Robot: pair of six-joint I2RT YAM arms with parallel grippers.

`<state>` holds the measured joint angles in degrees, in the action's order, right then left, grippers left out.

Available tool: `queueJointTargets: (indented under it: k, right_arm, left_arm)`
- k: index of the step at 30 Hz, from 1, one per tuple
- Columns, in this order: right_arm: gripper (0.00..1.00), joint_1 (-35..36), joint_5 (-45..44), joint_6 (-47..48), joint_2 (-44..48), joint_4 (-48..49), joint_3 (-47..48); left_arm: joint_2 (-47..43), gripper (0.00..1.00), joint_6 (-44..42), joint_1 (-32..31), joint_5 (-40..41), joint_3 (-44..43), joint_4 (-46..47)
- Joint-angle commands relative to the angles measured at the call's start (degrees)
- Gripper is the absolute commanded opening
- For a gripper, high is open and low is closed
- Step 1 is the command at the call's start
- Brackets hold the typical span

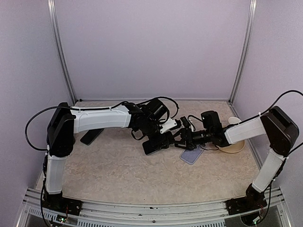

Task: Put the phone into the phone case
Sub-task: Pass from the left arm to the right

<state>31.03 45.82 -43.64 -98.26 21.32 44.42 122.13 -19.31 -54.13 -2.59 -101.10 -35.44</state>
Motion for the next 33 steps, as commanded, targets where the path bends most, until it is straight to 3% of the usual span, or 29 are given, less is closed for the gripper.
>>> queueJointTargets:
  k: [1, 11, 21, 29, 31, 33]
  right_arm:
    - [0.89, -0.1, 2.4, -1.7, -0.4, 2.6, 0.9]
    - [0.78, -0.3, 4.9, -4.6, -3.3, 5.6, 2.0]
    - [0.45, -0.7, 6.5, -7.2, -5.0, 9.1, 1.8]
    - [0.02, -0.7, 7.7, -8.4, -5.6, 10.8, 1.6]
    - [0.0, -0.7, 7.9, -8.5, -5.6, 11.1, 1.5]
    - [0.0, -0.7, 8.2, -8.6, -5.5, 11.5, 1.5]
  left_arm:
    - [-4.1, 0.32, 0.3, -0.8, -0.6, 0.5, 2.2]
    - [-4.6, 0.32, 0.3, -2.1, -0.4, 0.8, 2.6]
    - [-4.5, 0.32, 0.2, -3.2, 0.5, 1.1, 2.2]
    - [-4.0, 0.35, 0.6, -3.4, 1.0, 1.6, 2.8]
    - [-4.1, 0.39, 0.6, -3.5, 1.0, 1.7, 2.9]
    - [-4.2, 0.5, 0.8, -3.5, 0.8, 1.8, 3.0]
